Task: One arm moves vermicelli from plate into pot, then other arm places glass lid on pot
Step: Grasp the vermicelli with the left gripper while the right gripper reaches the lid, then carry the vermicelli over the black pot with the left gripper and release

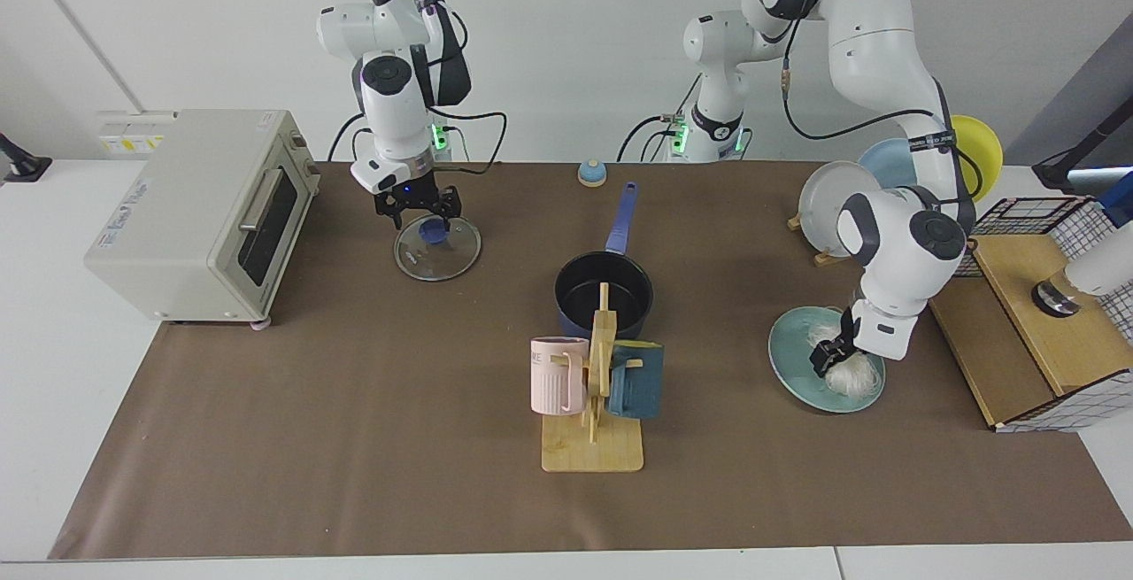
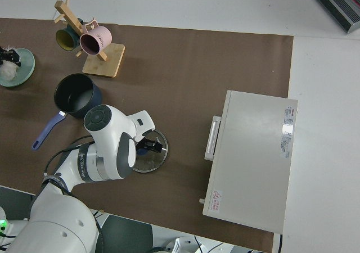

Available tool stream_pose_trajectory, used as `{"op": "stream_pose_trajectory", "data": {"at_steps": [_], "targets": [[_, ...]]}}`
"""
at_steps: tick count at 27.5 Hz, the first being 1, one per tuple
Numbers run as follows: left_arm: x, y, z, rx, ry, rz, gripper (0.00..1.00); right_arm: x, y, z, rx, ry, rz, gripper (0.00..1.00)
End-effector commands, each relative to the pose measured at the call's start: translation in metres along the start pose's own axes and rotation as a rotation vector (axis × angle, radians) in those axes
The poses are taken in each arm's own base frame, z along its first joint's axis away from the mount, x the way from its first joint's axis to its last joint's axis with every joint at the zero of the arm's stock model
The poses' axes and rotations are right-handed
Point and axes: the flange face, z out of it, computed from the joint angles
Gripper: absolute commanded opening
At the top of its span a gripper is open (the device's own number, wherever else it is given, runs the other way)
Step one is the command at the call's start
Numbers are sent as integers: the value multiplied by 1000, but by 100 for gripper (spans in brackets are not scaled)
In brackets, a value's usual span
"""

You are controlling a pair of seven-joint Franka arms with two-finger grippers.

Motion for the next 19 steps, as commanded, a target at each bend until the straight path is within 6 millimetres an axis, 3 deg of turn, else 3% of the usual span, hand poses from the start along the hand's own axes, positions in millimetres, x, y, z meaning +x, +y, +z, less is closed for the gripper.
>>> {"op": "stream_pose_trajectory", "data": {"at_steps": [1,7,13,16,19], "targets": [[7,10,-46,58,-20,37,0,-1,-2,7,-3,17,20,100],[-9,38,-109,47,15,85,0,0,-3,13,1,15,21,100],[-59,89,-164,34,-45,75,0,-3,-17,15,8,25,-4,100],[-87,128,-176,22,-53,98,0,0,-21,5,9,37,-13,100],[-116,164,-173,10,-68,132,0,0,-24,-1,10,47,-20,100]]}}
